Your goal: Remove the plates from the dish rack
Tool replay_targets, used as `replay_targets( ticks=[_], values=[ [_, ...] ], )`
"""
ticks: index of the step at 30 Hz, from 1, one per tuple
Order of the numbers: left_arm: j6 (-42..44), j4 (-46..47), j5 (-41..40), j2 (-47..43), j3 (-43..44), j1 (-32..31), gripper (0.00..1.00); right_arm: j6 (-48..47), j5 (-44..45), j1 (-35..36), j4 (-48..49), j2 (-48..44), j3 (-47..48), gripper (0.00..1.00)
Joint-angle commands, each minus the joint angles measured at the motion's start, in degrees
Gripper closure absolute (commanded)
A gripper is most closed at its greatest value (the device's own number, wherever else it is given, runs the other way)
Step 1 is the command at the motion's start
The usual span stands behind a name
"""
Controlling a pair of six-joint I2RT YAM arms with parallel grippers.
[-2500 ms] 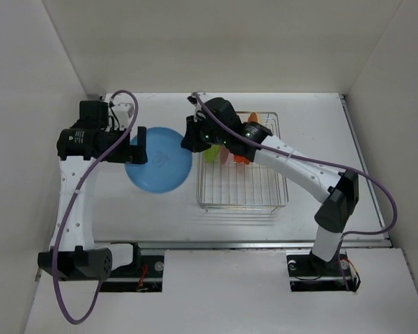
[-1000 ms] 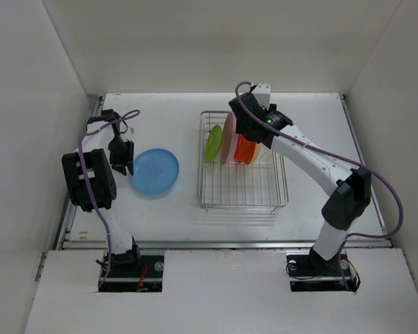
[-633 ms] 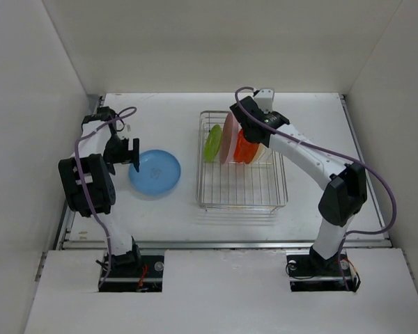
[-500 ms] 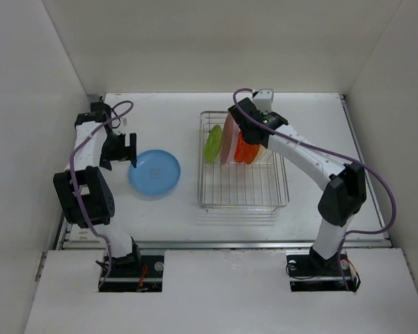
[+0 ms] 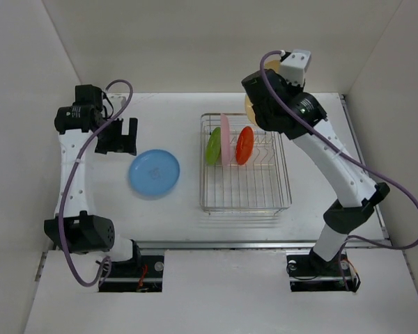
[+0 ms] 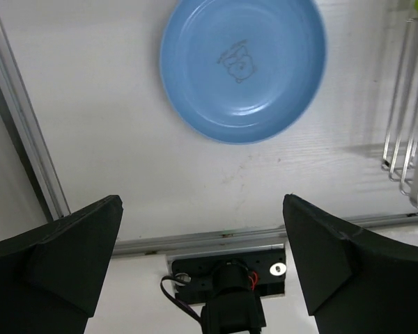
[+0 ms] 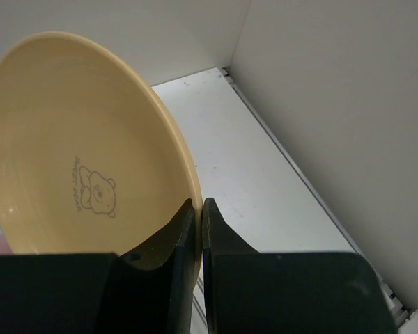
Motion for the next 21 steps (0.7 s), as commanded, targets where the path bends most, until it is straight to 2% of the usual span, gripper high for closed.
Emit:
replay_targets(
  ticks=[1, 2, 3, 5, 6, 8, 9, 10, 11, 13, 16, 21],
  values=[
    [2.1, -5.6, 3.9, -2.8, 4.3, -0.8, 0.01, -0.1, 6.4, 2.1, -3.9, -3.4, 2.3, 1.0],
    [2.6, -6.2, 6.8, -3.7, 5.9, -0.8, 0.01, -0.1, 4.8, 2.6, -2.6, -4.1, 1.7, 1.0],
    [3.3, -6.8, 8.4, -4.7, 6.5, -0.8, 0.01, -0.1, -0.3, 3.8, -0.7, -5.8, -0.5, 1.0],
    [3.4, -6.8, 13.1, -5.8, 7.0, -1.3, 0.01, -2.8, -7.7, 4.9, 8.9, -7.7, -5.1, 1.0],
    [3.4, -6.8, 14.7, -6.4, 7.0, -1.9, 0.01, -3.9, -16.4, 5.9, 12.6, -8.6, -7.8, 1.0],
    [3.4, -6.3, 17.7, -7.0, 7.6, -2.5, 0.01, -5.5, -25.5, 6.8, 24.1, -10.7, -15.8, 1.0],
    [3.4, -6.3, 20.2, -7.0, 8.2, -3.1, 0.01, -6.1, -36.2, 6.8, 28.0, -11.3, -18.3, 1.0],
    [3.4, -6.3, 21.3, -7.5, 8.7, -3.1, 0.01, -6.1, -42.1, 6.8, 31.9, -11.3, -22.8, 1.0],
    [3.4, -6.3, 22.0, -7.5, 8.7, -3.1, 0.01, -6.6, -47.6, 6.8, 39.1, -12.0, -24.9, 1.0],
    [3.4, -5.7, 22.1, -7.5, 8.0, -3.1, 0.01, -6.6, -59.6, 7.3, 44.6, -12.0, -27.6, 1.0],
    [2.2, -3.9, 19.1, -8.0, 5.1, -3.1, 0.01, -6.1, -66.6, 8.4, 48.1, -8.2, -27.6, 1.0],
    [1.6, -1.4, 12.4, -7.5, 0.1, -3.1, 0.01, -6.7, -72.7, 9.6, 51.4, -4.9, -26.8, 1.0]
  ],
)
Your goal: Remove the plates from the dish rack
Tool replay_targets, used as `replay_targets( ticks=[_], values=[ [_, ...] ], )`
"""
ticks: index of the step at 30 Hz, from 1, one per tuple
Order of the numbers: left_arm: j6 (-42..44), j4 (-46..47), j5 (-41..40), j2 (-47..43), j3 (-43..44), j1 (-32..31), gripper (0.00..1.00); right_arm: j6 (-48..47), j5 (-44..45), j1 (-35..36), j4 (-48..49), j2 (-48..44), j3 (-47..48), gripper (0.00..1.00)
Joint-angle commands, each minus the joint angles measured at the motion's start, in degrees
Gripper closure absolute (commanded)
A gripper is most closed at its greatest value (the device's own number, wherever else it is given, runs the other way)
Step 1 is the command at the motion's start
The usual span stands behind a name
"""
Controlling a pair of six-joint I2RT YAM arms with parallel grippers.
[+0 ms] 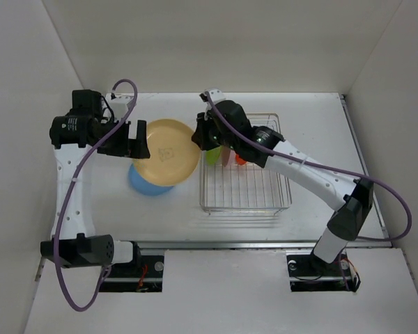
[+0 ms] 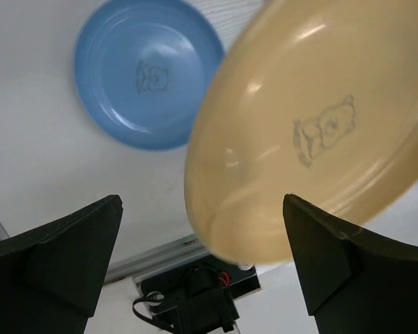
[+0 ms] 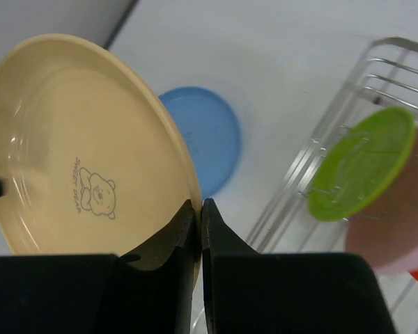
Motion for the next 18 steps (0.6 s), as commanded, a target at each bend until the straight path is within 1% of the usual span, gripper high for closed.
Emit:
replay_targets(
  ticks=[1, 2, 4, 5, 6, 7, 8, 9, 10, 11, 15, 16, 18],
  values=[
    [-0.8, 2.6, -4.6, -0.1, -3.1, -0.1, 0.01, -1.2, -10.6, 0.9, 11.5, -0.7, 1.1, 1.0],
    [-0.8, 3.4, -7.3, -0.1, -5.0, -0.1, 0.01, -1.2, -11.1, 0.9, 12.5, -0.7, 0.6, 1.0],
    [-1.5, 4.1, -9.3, -0.1, -6.3, -0.1, 0.01, -1.2, -12.8, 0.9, 14.8, -0.7, -1.6, 1.0],
    [-1.5, 4.1, -9.3, 0.4, -7.0, -0.1, 0.02, -1.8, -13.7, 0.9, 15.7, -0.7, -2.5, 1.0],
    [-1.5, 4.1, -8.4, 0.4, -7.0, -0.1, 0.07, -1.8, -15.2, 0.9, 16.3, -1.3, -3.3, 1.0],
    [-0.7, 2.8, -6.9, 0.4, -7.0, -0.1, 0.27, -1.8, -16.0, 0.9, 16.3, -1.3, -3.9, 1.0],
    [0.0, 2.0, -5.3, 1.0, -7.0, -0.1, 0.43, -1.8, -16.9, 0.9, 17.1, -0.6, -4.5, 1.0],
    [0.0, 1.4, -2.7, 1.0, -6.3, -0.1, 0.64, -2.3, -18.2, 0.9, 17.1, -0.6, -4.5, 1.0],
    [0.0, 0.9, -2.0, 1.0, -5.8, -0.1, 0.84, -2.3, -18.2, 0.9, 17.1, 0.4, -3.7, 1.0],
    [0.0, 0.9, -1.9, 1.0, -5.8, -0.1, 1.0, -2.3, -18.2, 0.9, 16.3, 0.9, -3.7, 1.0],
    [0.0, 1.6, -6.1, 0.3, -8.2, -0.1, 1.0, -2.3, -16.4, 0.9, 14.8, 3.2, -2.4, 1.0],
    [-0.5, 2.5, -9.1, -0.2, -9.3, 0.6, 1.0, -2.3, -15.3, 0.9, 13.9, 3.7, -1.3, 0.91],
    [-0.5, 4.2, -10.9, -0.2, -10.4, 2.5, 1.0, -2.3, -14.6, 0.9, 11.0, 5.6, 1.3, 0.68]
  ],
)
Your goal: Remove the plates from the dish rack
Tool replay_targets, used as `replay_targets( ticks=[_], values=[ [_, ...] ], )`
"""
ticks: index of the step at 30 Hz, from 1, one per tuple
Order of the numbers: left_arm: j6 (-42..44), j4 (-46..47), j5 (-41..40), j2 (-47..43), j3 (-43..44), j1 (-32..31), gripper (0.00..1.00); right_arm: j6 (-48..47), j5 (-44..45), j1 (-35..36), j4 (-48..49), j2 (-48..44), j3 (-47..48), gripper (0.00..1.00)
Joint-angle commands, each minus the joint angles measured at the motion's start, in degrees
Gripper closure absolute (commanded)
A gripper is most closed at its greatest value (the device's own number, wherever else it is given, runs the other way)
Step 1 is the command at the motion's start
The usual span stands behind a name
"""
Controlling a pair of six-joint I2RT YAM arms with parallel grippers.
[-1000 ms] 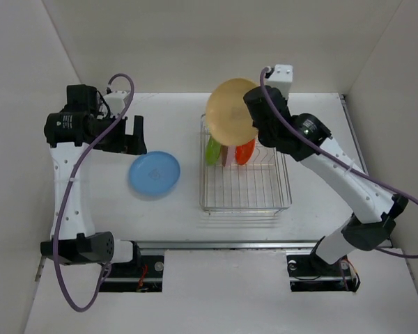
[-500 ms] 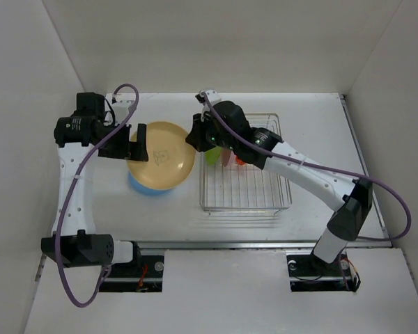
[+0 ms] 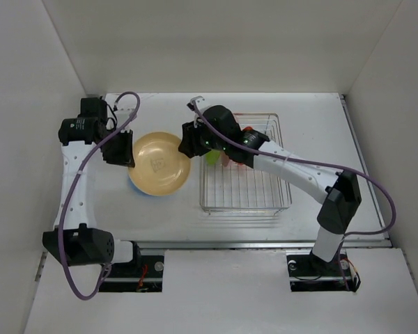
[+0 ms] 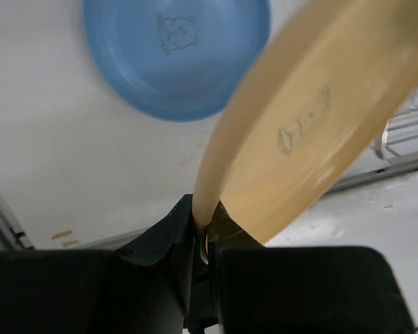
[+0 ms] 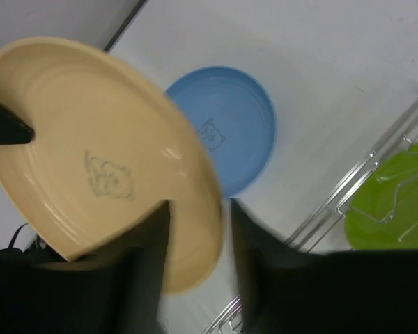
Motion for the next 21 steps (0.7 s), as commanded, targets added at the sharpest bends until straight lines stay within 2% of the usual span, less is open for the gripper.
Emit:
replay_targets(
  ticks=[1, 3, 4, 7, 9, 18, 21],
  values=[
    [0.2, 3.9, -6.9, -1.2, -2.5, 2.3, 1.0, 1.4, -1.8, 1.1, 1.7, 1.1, 6.0, 0.44],
    [0.2, 5.5, -7.5, 0.1, -3.1, 3.8, 1.0, 1.4, 0.7, 1.1, 1.2, 1.8, 6.6, 0.35],
    [0.2, 6.2, -6.8, 0.6, -3.1, 4.4, 1.0, 2.7, 2.0, 1.1, 1.2, 1.1, 6.6, 0.23],
    [-1.8, 8.4, -3.1, 3.8, -4.2, 6.4, 1.0, 4.7, 9.2, 1.1, -0.1, -0.4, 5.9, 0.12],
    [-1.8, 9.9, -1.6, 7.1, -4.9, 7.1, 1.0, 5.7, 12.8, 1.1, -1.3, -1.9, 5.9, 0.12],
    [-1.2, 10.1, 1.0, 26.1, -3.3, 7.6, 1.0, 6.2, 15.9, 1.1, -3.2, -10.7, -0.9, 0.12],
    [-2.9, 11.5, -2.5, 28.5, -4.2, 7.6, 0.87, 7.6, 18.3, 1.1, -5.1, -14.8, -2.8, 0.12]
  ],
)
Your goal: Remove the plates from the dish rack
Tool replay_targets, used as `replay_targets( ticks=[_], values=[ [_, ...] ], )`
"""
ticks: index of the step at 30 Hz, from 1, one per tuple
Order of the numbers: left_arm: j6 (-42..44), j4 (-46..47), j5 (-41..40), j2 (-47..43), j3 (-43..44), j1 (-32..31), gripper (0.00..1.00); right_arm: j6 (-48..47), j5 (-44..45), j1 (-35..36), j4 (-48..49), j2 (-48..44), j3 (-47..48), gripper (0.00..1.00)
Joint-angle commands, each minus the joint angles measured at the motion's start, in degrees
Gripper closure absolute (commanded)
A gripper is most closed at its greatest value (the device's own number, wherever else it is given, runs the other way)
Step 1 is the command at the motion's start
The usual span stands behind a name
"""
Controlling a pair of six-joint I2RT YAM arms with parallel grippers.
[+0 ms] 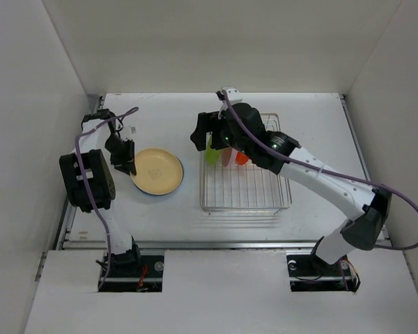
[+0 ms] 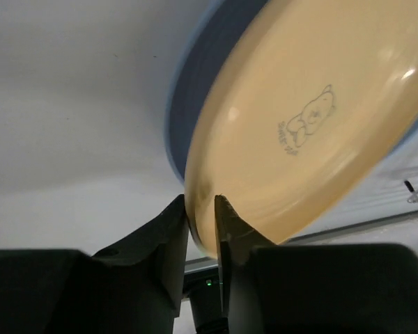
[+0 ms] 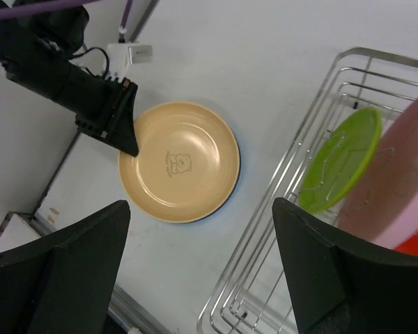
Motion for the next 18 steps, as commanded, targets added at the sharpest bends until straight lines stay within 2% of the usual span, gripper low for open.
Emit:
replay_targets(
  ticks=[1, 2, 4, 6, 7, 10, 13, 18],
  values=[
    [-1.4, 0.3, -3.4, -1.1, -0.4, 0.4, 0.81, 2.5, 4.7, 0.4, -2.2, -5.8, -1.7, 0.1],
    [-2.1, 0.9, -4.4, -1.1, -1.2, 0.4, 0.65, 2.6, 7.2, 0.4, -3.1, -6.7, -1.7, 0.1],
    [-2.1, 1.5, -5.1, -1.1, -1.7, 0.4, 0.45, 3.1, 10.7, 0.4, -6.8, -8.9, -1.7, 0.07],
    [-2.1, 2.1, -5.1, -1.7, -2.3, 0.4, 0.3, 3.8, 16.6, 0.4, -9.7, -9.5, -1.7, 0.03],
    [-2.1, 2.1, -5.1, -2.4, -2.3, 0.4, 0.27, 4.6, 18.4, 0.4, -12.1, -10.2, -1.7, 0.03],
    [-2.6, 2.1, -5.1, -2.9, -2.3, 0.4, 0.25, 8.4, 24.4, -1.3, -15.8, -10.7, -1.7, 0.0],
    [-3.1, 2.1, -5.6, -5.9, -2.3, 0.4, 0.25, 10.7, 25.1, -6.1, -18.5, -10.7, -2.9, 0.05],
    [-3.6, 1.6, -6.6, -13.1, -2.3, 0.4, 0.25, 11.3, 23.0, -12.2, -19.7, -4.0, -4.4, 0.07]
  ],
)
